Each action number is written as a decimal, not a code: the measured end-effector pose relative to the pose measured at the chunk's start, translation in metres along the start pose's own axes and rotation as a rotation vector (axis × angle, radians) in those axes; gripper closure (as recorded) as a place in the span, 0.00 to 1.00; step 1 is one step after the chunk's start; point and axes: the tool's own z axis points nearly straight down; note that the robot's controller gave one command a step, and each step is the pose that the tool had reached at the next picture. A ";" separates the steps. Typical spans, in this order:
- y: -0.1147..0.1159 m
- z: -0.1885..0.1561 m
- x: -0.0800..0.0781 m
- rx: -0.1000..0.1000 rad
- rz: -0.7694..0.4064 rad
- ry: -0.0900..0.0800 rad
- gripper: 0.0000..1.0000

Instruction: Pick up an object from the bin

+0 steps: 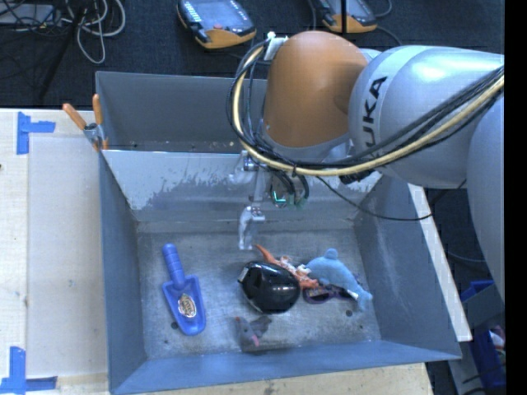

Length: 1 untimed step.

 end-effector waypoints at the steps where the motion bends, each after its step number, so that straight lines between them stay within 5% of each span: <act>1: -0.001 -0.005 -0.001 -0.001 0.002 -0.008 0.00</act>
Offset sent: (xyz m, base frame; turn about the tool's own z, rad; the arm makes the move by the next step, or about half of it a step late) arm -0.0304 -0.0706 -0.0887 -0.0666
